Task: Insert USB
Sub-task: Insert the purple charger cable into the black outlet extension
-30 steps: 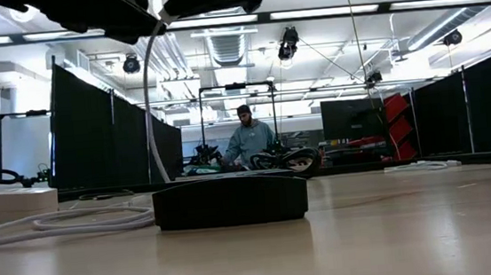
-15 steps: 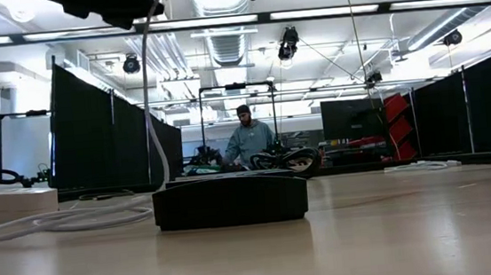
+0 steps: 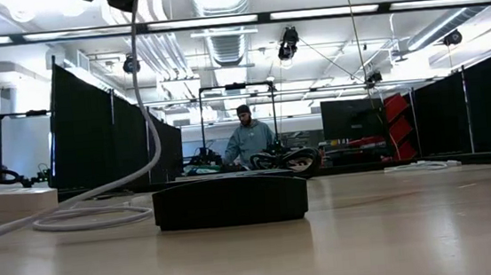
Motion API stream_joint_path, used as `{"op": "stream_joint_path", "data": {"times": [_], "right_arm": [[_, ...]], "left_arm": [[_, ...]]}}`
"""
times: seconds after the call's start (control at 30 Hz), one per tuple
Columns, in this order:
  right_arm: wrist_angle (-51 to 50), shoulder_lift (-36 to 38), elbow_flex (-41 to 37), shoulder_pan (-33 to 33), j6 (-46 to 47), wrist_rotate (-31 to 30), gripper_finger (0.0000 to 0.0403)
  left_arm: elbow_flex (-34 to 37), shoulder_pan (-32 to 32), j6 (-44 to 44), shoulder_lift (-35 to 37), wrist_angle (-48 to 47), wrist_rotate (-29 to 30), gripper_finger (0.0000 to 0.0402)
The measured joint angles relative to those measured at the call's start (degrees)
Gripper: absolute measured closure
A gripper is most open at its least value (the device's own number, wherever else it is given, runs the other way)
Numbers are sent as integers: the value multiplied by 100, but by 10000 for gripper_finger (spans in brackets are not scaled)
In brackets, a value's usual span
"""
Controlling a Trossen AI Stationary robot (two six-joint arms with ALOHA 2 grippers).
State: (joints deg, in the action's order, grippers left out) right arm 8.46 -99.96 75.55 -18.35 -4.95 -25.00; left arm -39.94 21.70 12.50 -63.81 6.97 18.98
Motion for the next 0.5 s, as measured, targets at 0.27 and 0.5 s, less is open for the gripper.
{"op": "stream_joint_path", "data": {"times": [0.27,0.5], "right_arm": [[-45,17,0,2,-65,-123,392],[-49,17,0,2,-173,-198,392]], "left_arm": [[0,65,10,38,-27,0,312],[0,60,32,55,24,22,330]]}}
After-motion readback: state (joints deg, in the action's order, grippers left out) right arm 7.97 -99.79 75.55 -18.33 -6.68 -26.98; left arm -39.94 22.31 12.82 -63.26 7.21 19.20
